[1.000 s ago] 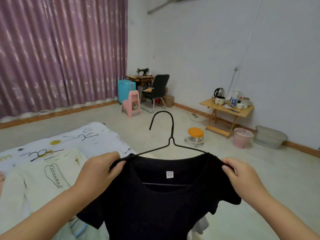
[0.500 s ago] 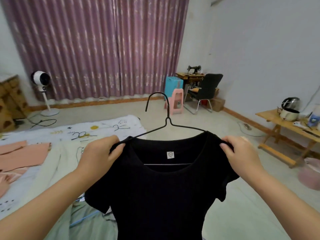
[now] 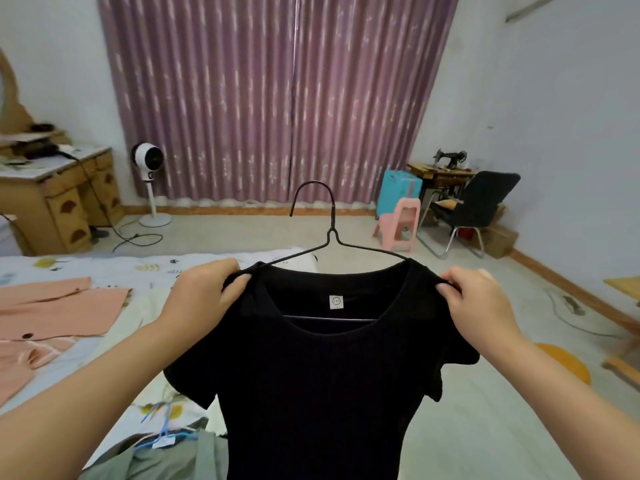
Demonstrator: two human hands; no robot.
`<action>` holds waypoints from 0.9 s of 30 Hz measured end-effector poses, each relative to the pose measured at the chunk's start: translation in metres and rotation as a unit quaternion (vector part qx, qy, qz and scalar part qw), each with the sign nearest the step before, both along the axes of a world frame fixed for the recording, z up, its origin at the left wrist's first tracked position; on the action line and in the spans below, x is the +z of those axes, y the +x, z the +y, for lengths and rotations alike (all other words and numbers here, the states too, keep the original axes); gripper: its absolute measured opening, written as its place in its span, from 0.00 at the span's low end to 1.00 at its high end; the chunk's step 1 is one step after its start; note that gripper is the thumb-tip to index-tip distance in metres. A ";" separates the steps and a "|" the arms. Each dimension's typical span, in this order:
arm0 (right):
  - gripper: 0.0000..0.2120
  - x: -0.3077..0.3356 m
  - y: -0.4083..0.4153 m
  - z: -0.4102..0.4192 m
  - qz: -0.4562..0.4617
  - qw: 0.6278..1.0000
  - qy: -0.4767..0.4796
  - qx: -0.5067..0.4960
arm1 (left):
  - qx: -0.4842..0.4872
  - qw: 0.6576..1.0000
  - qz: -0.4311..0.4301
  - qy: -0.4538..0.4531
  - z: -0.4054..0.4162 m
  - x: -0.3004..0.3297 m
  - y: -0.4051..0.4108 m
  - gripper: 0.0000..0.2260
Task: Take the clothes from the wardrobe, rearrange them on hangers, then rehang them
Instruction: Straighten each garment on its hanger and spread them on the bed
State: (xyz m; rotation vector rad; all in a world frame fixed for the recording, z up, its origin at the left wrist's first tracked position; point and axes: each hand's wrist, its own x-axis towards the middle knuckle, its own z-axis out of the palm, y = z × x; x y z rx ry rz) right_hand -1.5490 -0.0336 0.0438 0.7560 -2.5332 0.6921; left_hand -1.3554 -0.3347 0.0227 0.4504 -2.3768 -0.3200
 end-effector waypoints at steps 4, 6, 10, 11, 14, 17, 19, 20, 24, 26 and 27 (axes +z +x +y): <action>0.06 0.004 -0.044 -0.038 -0.001 1.000 -0.009 0.002 | 0.014 1.000 0.010 -0.005 -0.027 0.003 -0.037 0.11; 0.06 0.006 -0.065 -0.055 0.002 1.000 -0.014 0.007 | 0.022 1.000 0.011 -0.016 -0.041 0.007 -0.053 0.11; 0.07 0.019 -0.103 -0.088 0.021 0.999 -0.032 0.019 | 0.043 0.998 0.022 -0.032 -0.067 0.022 -0.085 0.11; 0.07 0.023 -0.113 -0.096 0.024 0.999 -0.037 0.020 | 0.048 0.998 0.027 -0.037 -0.072 0.026 -0.093 0.11; 0.08 0.034 -0.144 -0.117 0.034 0.997 -0.056 0.032 | 0.057 0.996 0.052 -0.055 -0.084 0.039 -0.117 0.10; 0.07 0.033 -0.174 -0.132 0.041 0.995 -0.068 0.054 | 0.073 0.994 0.054 -0.064 -0.093 0.040 -0.138 0.09; 0.06 0.023 -0.191 -0.139 0.039 0.995 -0.061 0.063 | 0.082 0.993 0.035 -0.072 -0.099 0.032 -0.150 0.09; 0.06 0.016 -0.199 -0.142 0.033 0.996 -0.057 0.068 | 0.086 0.993 0.021 -0.074 -0.101 0.026 -0.156 0.10; 0.06 -0.012 -0.230 -0.152 0.006 0.993 -0.057 0.099 | 0.100 0.992 -0.024 -0.075 -0.108 0.004 -0.177 0.11; 0.06 -0.022 -0.247 -0.158 0.006 0.992 -0.064 0.113 | 0.100 0.990 -0.027 -0.091 -0.114 -0.002 -0.188 0.10; 0.06 -0.027 -0.255 -0.162 0.007 0.991 -0.063 0.118 | 0.102 0.990 -0.025 -0.099 -0.117 -0.005 -0.194 0.10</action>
